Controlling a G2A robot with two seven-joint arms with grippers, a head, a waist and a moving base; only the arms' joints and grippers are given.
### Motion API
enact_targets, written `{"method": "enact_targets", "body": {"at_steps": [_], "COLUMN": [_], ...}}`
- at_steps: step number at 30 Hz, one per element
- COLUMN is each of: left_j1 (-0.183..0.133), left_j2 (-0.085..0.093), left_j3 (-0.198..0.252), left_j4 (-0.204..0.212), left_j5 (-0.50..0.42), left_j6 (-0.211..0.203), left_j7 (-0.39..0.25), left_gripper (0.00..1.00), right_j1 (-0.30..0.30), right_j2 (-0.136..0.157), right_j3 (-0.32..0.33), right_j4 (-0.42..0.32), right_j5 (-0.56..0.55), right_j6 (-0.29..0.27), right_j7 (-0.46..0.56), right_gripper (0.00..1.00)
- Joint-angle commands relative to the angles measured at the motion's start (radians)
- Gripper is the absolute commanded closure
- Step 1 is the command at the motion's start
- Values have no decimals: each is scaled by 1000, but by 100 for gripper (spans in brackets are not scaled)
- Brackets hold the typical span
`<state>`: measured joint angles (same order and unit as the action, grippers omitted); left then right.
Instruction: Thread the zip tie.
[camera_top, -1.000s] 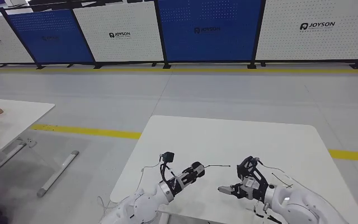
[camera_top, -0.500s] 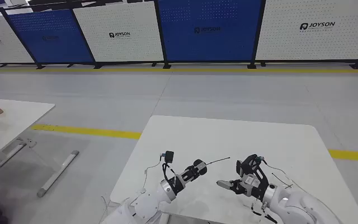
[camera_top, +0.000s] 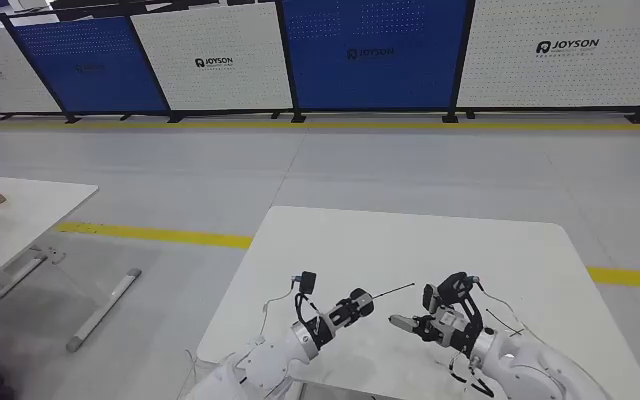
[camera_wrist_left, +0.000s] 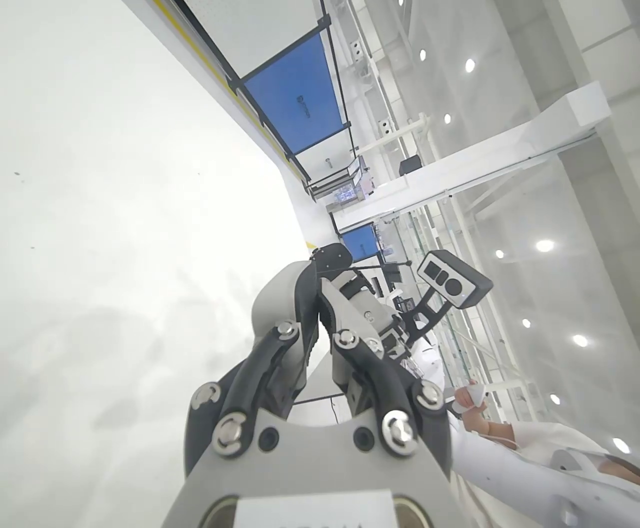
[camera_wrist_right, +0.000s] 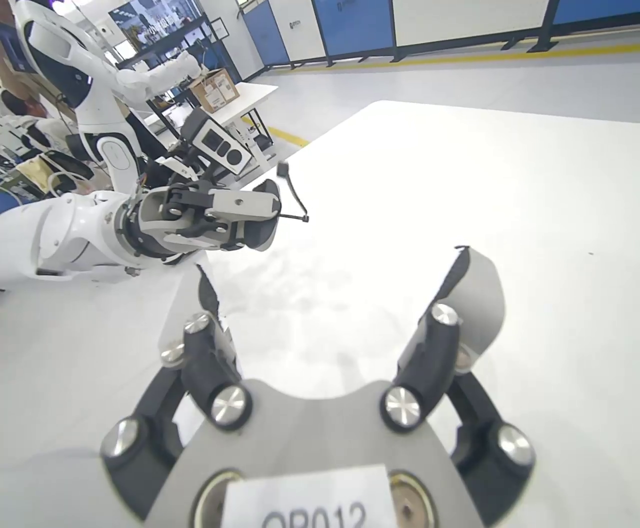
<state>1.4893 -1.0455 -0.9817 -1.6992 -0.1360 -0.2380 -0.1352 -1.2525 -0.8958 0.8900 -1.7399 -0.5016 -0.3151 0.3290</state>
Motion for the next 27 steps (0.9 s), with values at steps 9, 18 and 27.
{"method": "enact_targets", "body": {"at_steps": [9, 18, 27], "left_j1": [-6, -1, 1], "left_j2": [-10, -15, -21], "left_j3": [5, 7, 9], "left_j4": [2, -8, -4], "left_j5": [15, 35, 70], "left_j6": [11, 3, 4], "left_j7": [34, 24, 33], "left_gripper": [100, 100, 100], "right_j1": [1, 2, 3], "right_j2": [-15, -23, -29], "right_j3": [16, 40, 47], "right_j4": [3, -4, -2], "right_j5": [45, 83, 89], "right_j6": [-20, -25, -25], "right_j7": [8, 31, 45], "right_gripper": [83, 86, 100]}}
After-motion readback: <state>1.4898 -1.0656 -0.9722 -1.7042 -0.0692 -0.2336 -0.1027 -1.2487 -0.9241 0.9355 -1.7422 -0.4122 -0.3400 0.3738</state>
